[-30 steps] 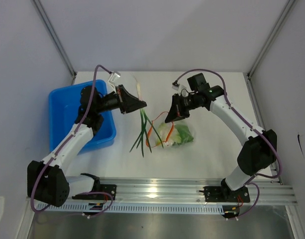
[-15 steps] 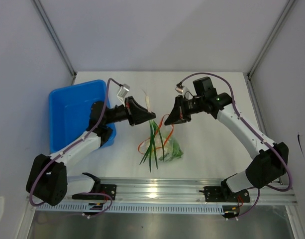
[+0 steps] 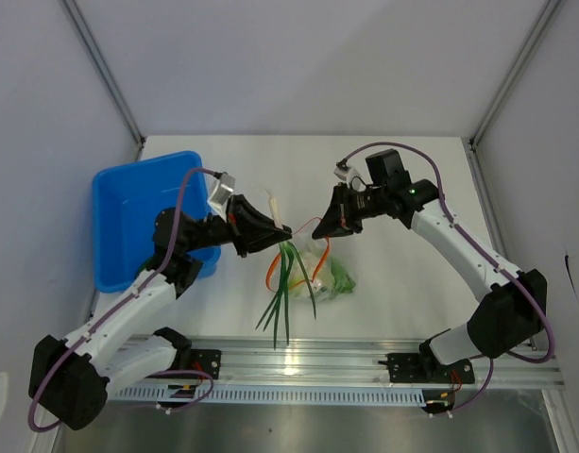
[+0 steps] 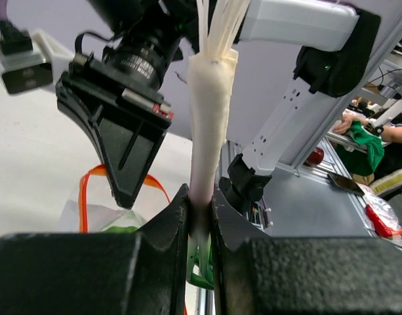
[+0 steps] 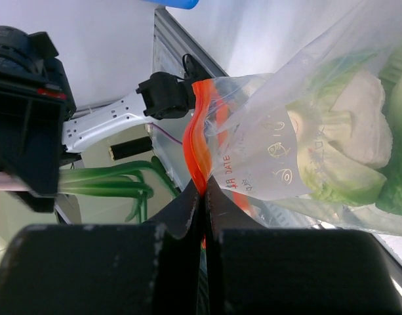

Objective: Place the food in the zip-top bag and seal the zipper
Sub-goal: Place the fake vegetable in the zipper food storage bag.

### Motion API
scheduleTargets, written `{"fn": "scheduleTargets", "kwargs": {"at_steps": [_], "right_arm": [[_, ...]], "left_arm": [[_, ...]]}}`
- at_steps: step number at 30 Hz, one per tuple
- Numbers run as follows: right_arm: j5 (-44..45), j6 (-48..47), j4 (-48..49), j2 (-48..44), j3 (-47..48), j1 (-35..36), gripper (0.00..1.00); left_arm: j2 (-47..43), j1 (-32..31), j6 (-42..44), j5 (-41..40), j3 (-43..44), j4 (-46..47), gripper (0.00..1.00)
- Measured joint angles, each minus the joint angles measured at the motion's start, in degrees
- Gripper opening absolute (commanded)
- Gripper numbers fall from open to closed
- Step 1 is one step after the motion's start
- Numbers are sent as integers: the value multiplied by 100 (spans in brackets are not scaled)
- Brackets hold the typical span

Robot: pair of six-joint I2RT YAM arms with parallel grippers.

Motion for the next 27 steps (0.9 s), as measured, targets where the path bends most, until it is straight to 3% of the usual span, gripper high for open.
{"fn": "scheduleTargets", "kwargs": {"at_steps": [14,21,27], "right_arm": [[-70,26,90,-120,-74,35,0],[-157,378,389,-267,-245,37,0],[-153,973,765,-293,-387,35,0]], "left_arm": [[1825,-199,-33,61,553,-142,0],[1886,-481,79,-798,345,256,1],[1923,-691,111,-1519,-127,1349,1]]}}
